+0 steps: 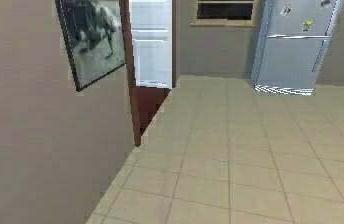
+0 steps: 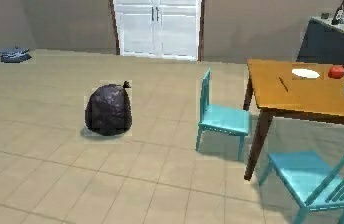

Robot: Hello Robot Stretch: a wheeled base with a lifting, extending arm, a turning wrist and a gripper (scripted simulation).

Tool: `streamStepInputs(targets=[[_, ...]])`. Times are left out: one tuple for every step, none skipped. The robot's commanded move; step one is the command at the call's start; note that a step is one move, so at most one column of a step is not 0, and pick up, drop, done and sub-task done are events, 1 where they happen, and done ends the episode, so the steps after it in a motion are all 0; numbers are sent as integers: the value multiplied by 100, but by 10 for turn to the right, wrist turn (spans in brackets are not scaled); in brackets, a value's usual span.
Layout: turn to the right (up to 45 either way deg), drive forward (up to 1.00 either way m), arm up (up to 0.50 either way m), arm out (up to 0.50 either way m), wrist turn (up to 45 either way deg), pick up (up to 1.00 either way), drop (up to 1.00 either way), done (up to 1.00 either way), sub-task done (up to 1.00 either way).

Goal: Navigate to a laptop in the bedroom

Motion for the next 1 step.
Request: streamStepInputs(targets=[[0, 100, 0, 0, 0, 0, 0, 0, 0]])
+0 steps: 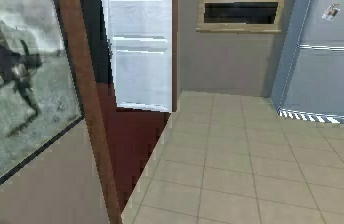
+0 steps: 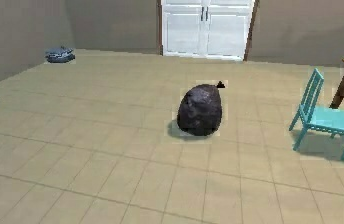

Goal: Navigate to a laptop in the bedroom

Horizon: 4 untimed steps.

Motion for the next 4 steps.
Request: streamStepInputs(targets=[[30, 0, 0, 0, 0, 0, 0, 0, 0], [0, 80, 0, 0, 0, 0, 0, 0, 0], [-120, 0, 0, 0, 0, 0, 0, 0, 0], [0, 60, 0, 0, 0, 0, 0, 0, 0]])
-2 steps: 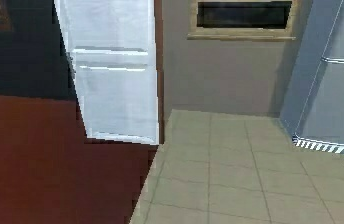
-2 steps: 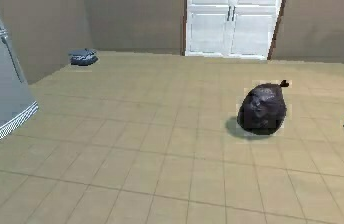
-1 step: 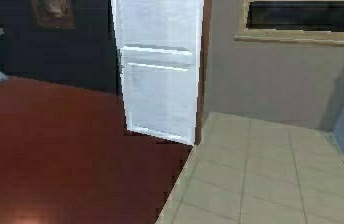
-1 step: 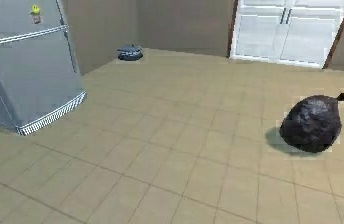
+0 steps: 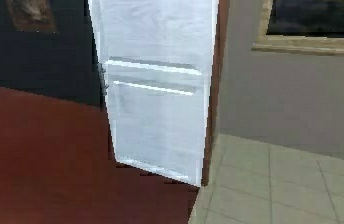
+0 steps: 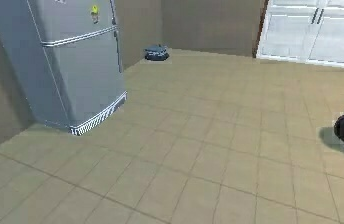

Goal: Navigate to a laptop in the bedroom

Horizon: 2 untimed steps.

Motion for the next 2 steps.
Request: streamStepInputs(targets=[[-450, 0, 0, 0, 0, 0, 0, 0, 0], [-150, 0, 0, 0, 0, 0, 0, 0, 0]])
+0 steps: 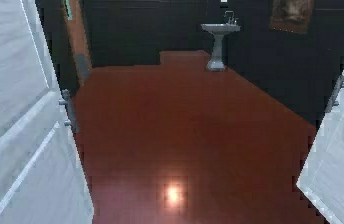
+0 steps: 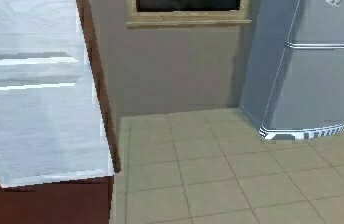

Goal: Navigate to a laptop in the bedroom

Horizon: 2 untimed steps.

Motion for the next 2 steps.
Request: streamStepInputs(targets=[[0, 90, 0, 0, 0, 0, 0, 0, 0], [30, 0, 0, 0, 0, 0, 0, 0, 0]])
